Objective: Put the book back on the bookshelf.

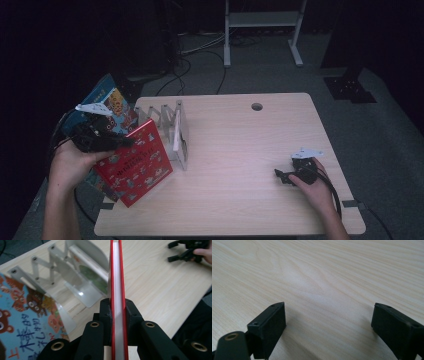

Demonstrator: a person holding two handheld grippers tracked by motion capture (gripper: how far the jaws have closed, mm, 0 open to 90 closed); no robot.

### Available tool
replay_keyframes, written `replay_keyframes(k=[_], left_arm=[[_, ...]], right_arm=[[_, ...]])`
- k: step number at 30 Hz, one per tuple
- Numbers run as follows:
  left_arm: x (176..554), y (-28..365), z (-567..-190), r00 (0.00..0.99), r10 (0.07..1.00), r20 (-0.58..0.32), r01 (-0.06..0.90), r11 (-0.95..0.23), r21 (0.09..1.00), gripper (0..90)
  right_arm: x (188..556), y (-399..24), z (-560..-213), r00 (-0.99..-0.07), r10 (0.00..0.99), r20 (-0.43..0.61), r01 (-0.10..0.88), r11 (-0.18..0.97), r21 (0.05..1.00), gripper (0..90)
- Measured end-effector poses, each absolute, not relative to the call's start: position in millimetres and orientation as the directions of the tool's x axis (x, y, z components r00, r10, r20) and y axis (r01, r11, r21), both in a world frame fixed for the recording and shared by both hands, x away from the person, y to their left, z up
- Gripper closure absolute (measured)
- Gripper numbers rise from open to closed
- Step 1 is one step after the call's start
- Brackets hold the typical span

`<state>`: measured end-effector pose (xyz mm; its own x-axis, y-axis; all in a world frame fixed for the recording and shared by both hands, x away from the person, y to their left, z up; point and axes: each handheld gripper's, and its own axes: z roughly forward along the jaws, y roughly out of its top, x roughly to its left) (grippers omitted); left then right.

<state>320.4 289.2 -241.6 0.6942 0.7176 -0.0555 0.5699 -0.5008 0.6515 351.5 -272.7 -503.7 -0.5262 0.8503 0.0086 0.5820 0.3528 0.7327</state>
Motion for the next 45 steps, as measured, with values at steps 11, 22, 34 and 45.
replay_keyframes(k=[11,22,34,45], left_arm=[[351.9,295.3,-250.2,0.597,0.800,-0.060,0.621,-0.414,0.666,79.1],[390.5,296.0,-252.9,0.515,0.855,-0.057,0.662,-0.355,0.660,79.0],[427.4,294.0,-255.1,0.462,0.886,-0.036,0.683,-0.330,0.651,79.0],[452.2,284.2,-263.1,0.455,0.890,-0.030,0.682,-0.327,0.654,79.0]], right_arm=[[351.5,-272.7,-503.6,-0.526,0.850,0.009,0.582,0.353,0.733,11.5],[351.5,-272.6,-503.7,-0.526,0.851,0.009,0.582,0.352,0.733,11.5],[351.6,-272.7,-503.7,-0.526,0.850,0.009,0.582,0.353,0.733,11.4],[351.7,-272.7,-503.5,-0.526,0.850,0.008,0.583,0.354,0.732,11.5]])
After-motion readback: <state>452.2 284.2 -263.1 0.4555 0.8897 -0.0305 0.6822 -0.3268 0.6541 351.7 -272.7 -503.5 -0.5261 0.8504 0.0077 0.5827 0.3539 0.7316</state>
